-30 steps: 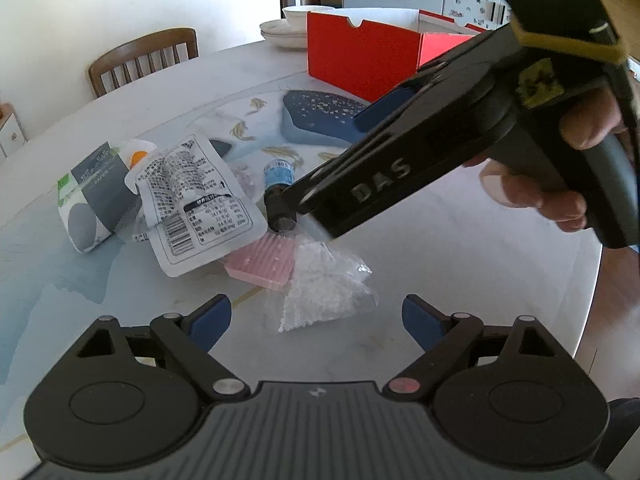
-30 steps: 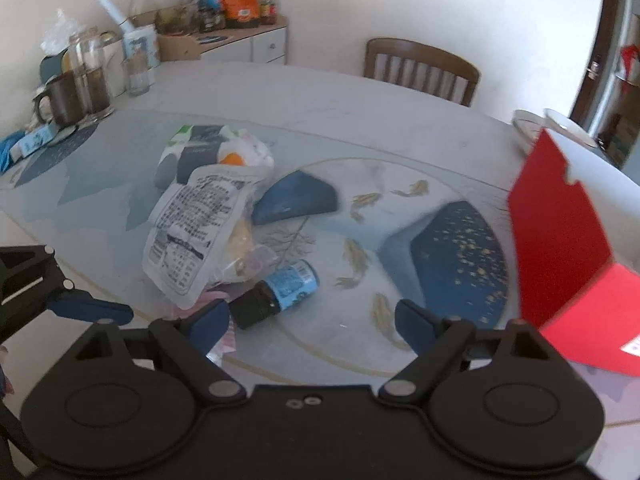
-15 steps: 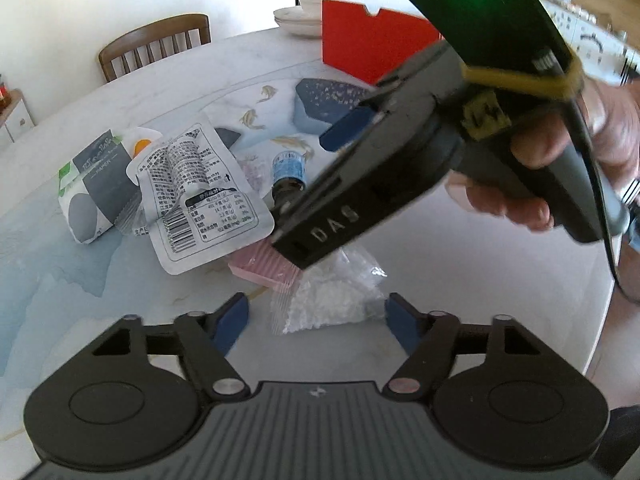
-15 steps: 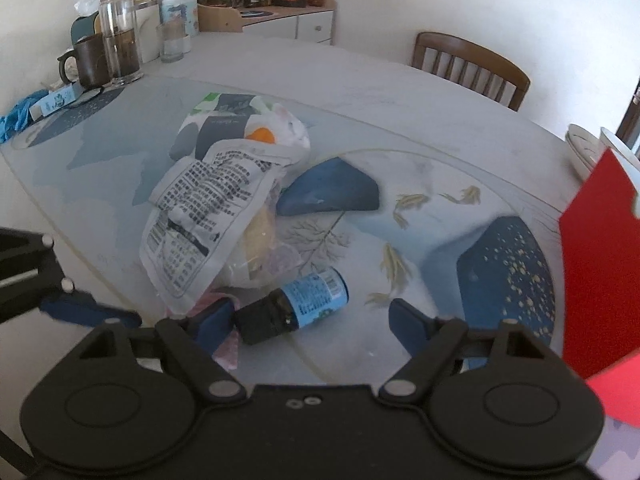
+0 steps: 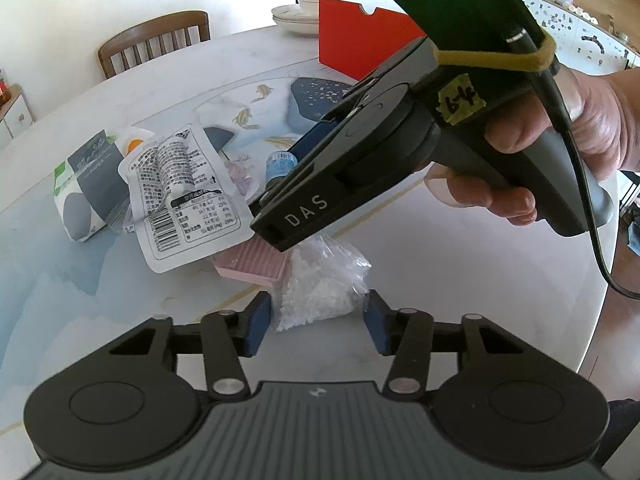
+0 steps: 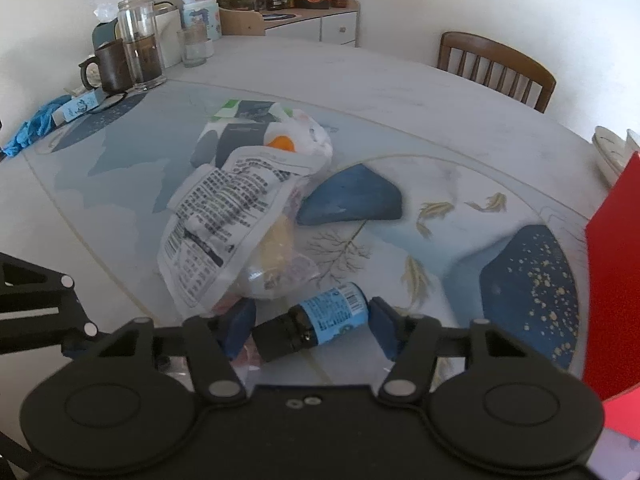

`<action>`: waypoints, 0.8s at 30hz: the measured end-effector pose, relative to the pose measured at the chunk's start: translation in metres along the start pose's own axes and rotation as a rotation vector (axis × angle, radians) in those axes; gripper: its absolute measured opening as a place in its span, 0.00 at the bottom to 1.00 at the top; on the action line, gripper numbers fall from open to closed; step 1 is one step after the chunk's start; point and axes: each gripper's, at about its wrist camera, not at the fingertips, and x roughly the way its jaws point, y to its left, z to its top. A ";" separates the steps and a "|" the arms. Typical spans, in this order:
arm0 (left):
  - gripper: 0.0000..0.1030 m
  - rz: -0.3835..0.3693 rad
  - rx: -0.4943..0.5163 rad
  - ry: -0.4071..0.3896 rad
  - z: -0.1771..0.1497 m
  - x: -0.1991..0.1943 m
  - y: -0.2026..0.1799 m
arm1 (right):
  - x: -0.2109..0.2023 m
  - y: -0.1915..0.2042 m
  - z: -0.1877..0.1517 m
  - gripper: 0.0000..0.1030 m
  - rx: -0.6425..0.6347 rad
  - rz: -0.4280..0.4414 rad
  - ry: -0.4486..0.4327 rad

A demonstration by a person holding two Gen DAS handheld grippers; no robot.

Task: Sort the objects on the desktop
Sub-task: 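Grasp the blue-labelled bottle with the right tool while the left tool grasps the clear plastic bag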

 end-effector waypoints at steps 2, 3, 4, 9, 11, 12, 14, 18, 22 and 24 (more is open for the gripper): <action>0.42 -0.003 -0.001 0.000 0.001 0.000 -0.001 | -0.002 -0.003 -0.003 0.60 0.013 -0.007 0.002; 0.41 -0.003 0.001 0.000 0.001 0.000 -0.002 | -0.004 -0.004 -0.005 0.60 0.020 -0.015 0.004; 0.40 -0.003 0.004 -0.001 0.001 -0.001 -0.003 | -0.006 -0.006 -0.007 0.60 0.028 -0.023 0.006; 0.36 -0.009 0.036 -0.010 0.000 -0.001 -0.011 | -0.017 -0.018 -0.020 0.59 0.068 -0.053 0.013; 0.35 -0.018 0.050 -0.012 0.001 0.000 -0.015 | -0.022 -0.023 -0.026 0.59 0.086 -0.065 0.015; 0.34 -0.019 0.055 -0.013 0.001 0.001 -0.016 | -0.025 -0.024 -0.029 0.59 0.094 -0.074 0.015; 0.31 -0.013 0.063 -0.018 0.003 0.002 -0.019 | -0.031 -0.029 -0.033 0.59 0.115 -0.087 0.011; 0.30 -0.016 0.057 -0.017 0.005 0.004 -0.020 | -0.045 -0.039 -0.043 0.59 0.156 -0.124 0.006; 0.27 -0.012 0.053 -0.024 0.007 0.003 -0.021 | -0.060 -0.051 -0.054 0.59 0.203 -0.148 0.002; 0.26 -0.013 0.045 -0.024 0.008 0.003 -0.021 | -0.067 -0.055 -0.060 0.59 0.220 -0.165 0.004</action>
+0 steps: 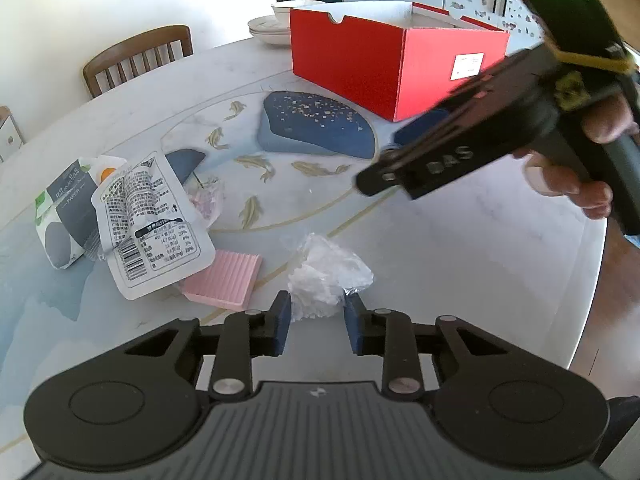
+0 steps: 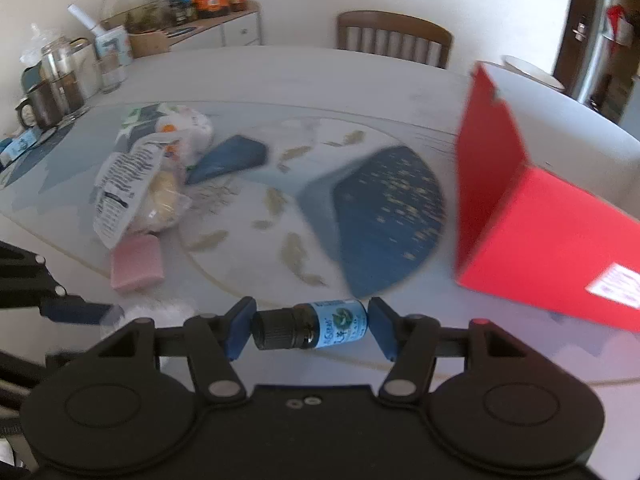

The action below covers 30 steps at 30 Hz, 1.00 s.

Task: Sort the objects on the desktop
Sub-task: 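Grasp the blue-labelled bottle with the right tool while the left tool grasps the clear plastic bag, then carry the bottle and plastic bag with both tools over the red box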

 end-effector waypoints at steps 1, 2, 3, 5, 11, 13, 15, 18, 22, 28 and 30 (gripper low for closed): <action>0.25 -0.001 -0.003 0.000 0.001 0.000 -0.001 | -0.004 -0.004 -0.002 0.59 0.009 -0.004 0.000; 0.25 0.000 -0.007 0.000 0.001 -0.001 -0.001 | -0.006 -0.006 -0.004 0.59 0.017 -0.009 0.000; 0.24 0.001 -0.009 0.000 0.002 -0.001 -0.001 | -0.010 -0.009 -0.006 0.59 0.025 -0.016 0.000; 0.23 0.002 -0.014 -0.003 0.003 -0.001 -0.002 | -0.018 -0.016 -0.009 0.59 0.042 -0.023 -0.006; 0.17 0.001 -0.030 -0.020 0.012 -0.002 -0.005 | -0.039 -0.033 -0.013 0.59 0.080 -0.040 -0.019; 0.14 0.002 -0.035 -0.030 0.017 -0.003 -0.006 | -0.047 -0.039 -0.013 0.59 0.091 -0.044 -0.028; 0.12 0.012 -0.041 -0.048 0.022 -0.006 -0.008 | -0.056 -0.045 -0.012 0.59 0.102 -0.042 -0.041; 0.11 0.013 -0.047 -0.074 0.033 -0.011 -0.009 | -0.067 -0.055 -0.010 0.59 0.108 -0.046 -0.053; 0.09 0.014 -0.056 -0.109 0.048 -0.015 -0.013 | -0.078 -0.071 -0.006 0.59 0.114 -0.052 -0.064; 0.08 0.042 -0.033 -0.087 0.062 0.000 -0.025 | -0.082 -0.099 -0.003 0.59 0.121 -0.058 -0.058; 0.09 0.035 -0.042 -0.052 0.063 0.009 -0.027 | -0.081 -0.106 -0.004 0.59 0.124 -0.052 -0.050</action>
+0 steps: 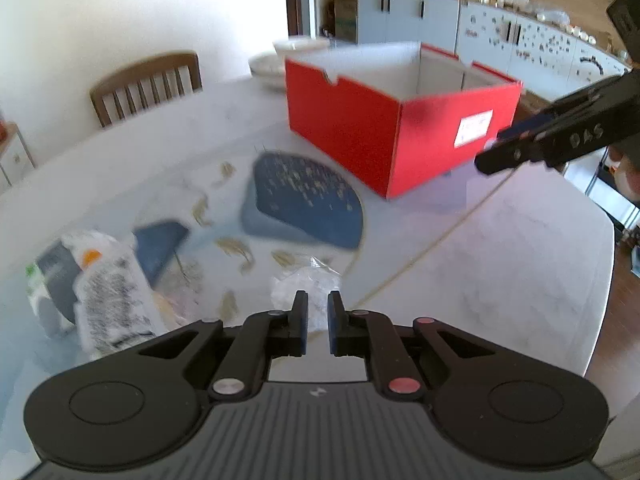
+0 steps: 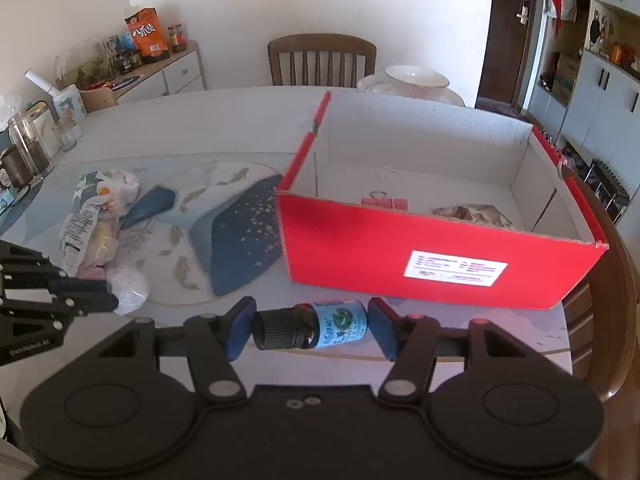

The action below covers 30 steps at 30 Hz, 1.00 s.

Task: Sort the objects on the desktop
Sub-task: 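Carry the bottle and plastic bag with both tools over the red box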

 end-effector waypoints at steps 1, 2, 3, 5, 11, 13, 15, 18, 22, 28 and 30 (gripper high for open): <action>0.09 0.007 -0.008 0.004 -0.001 0.003 0.000 | 0.001 -0.003 0.000 0.59 0.000 0.004 0.002; 0.09 0.002 -0.015 0.012 -0.001 0.005 0.000 | 0.002 -0.006 0.000 0.59 -0.004 0.008 0.005; 0.09 0.000 -0.020 0.015 -0.001 0.006 -0.001 | 0.003 -0.007 0.000 0.59 -0.007 0.011 0.007; 0.12 0.013 -0.020 0.022 -0.001 0.008 -0.002 | 0.005 -0.011 -0.001 0.59 -0.008 0.019 0.011; 0.65 0.053 -0.036 0.026 0.000 0.012 0.002 | 0.009 -0.017 -0.002 0.59 -0.008 0.041 0.029; 0.65 0.064 -0.030 0.042 0.003 0.019 0.002 | 0.009 -0.019 -0.002 0.59 -0.008 0.048 0.036; 0.65 0.078 -0.022 0.054 0.005 0.028 0.001 | 0.011 -0.020 -0.002 0.59 -0.011 0.049 0.040; 0.65 0.094 -0.022 0.082 0.005 0.040 0.000 | 0.010 -0.024 -0.001 0.59 -0.012 0.054 0.043; 0.65 0.101 -0.029 0.096 0.005 0.047 -0.002 | 0.008 -0.029 0.000 0.59 -0.013 0.057 0.038; 0.49 0.122 -0.052 0.112 0.008 0.051 -0.002 | 0.002 -0.041 0.003 0.59 -0.014 0.061 0.036; 0.39 0.137 -0.048 0.112 0.010 0.052 -0.003 | -0.001 -0.044 0.005 0.59 -0.016 0.062 0.035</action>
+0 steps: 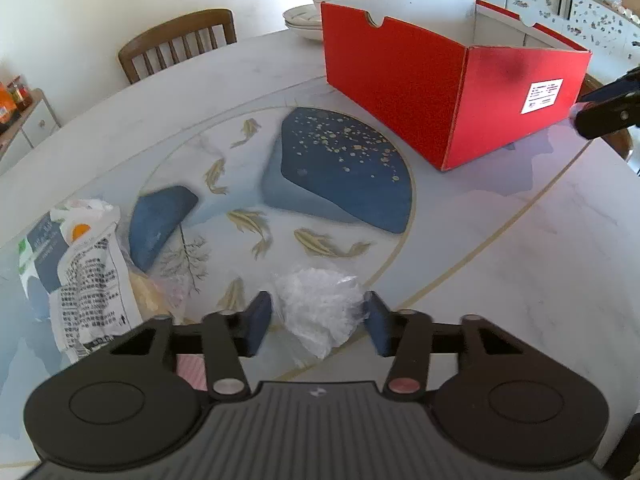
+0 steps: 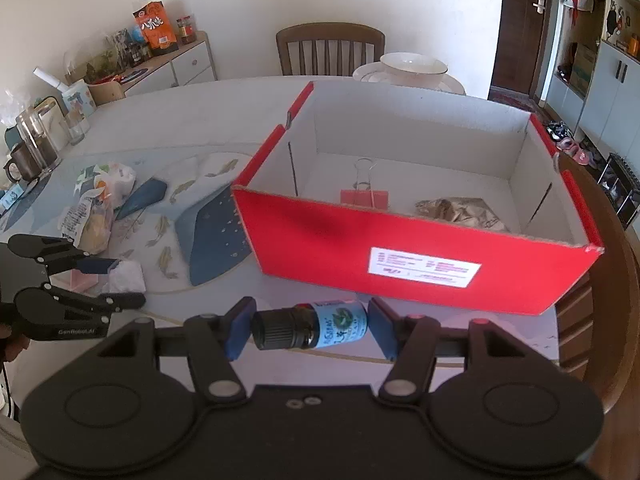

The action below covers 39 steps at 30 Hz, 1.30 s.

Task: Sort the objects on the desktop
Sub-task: 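Carry the bottle and plastic bag with both tools over the red box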

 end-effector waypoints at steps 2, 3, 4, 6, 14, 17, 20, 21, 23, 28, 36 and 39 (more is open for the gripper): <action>0.35 0.004 -0.006 0.002 0.002 0.000 -0.002 | -0.004 -0.004 0.002 0.59 -0.007 0.003 -0.005; 0.30 0.005 -0.014 -0.001 0.003 0.000 -0.003 | -0.007 -0.006 0.004 0.59 -0.010 0.005 -0.011; 0.28 0.003 -0.024 -0.002 0.005 -0.001 -0.004 | -0.010 -0.009 0.005 0.59 -0.011 0.007 -0.017; 0.27 0.002 -0.048 -0.008 0.009 -0.003 -0.006 | -0.014 -0.015 0.009 0.59 -0.010 0.006 -0.026; 0.27 -0.060 -0.086 -0.090 0.049 -0.031 -0.029 | -0.024 -0.039 0.028 0.59 -0.012 0.011 -0.056; 0.27 -0.092 -0.081 -0.133 0.070 -0.043 -0.039 | -0.027 -0.048 0.037 0.59 -0.021 0.011 -0.069; 0.27 -0.122 -0.080 -0.165 0.091 -0.053 -0.048 | -0.030 -0.055 0.046 0.59 -0.040 0.005 -0.083; 0.27 -0.130 -0.074 -0.173 0.098 -0.055 -0.051 | -0.030 -0.058 0.049 0.59 -0.049 -0.001 -0.088; 0.27 -0.141 -0.052 -0.190 0.111 -0.058 -0.058 | -0.028 -0.064 0.055 0.59 -0.056 -0.006 -0.093; 0.27 -0.167 0.016 -0.209 0.141 -0.053 -0.077 | -0.018 -0.075 0.068 0.59 -0.055 -0.008 -0.094; 0.27 -0.174 0.086 -0.185 0.193 -0.020 -0.090 | 0.015 -0.088 0.087 0.59 -0.066 -0.034 -0.048; 0.27 -0.173 0.077 -0.153 0.215 0.000 -0.087 | 0.029 -0.093 0.091 0.59 -0.057 -0.036 -0.019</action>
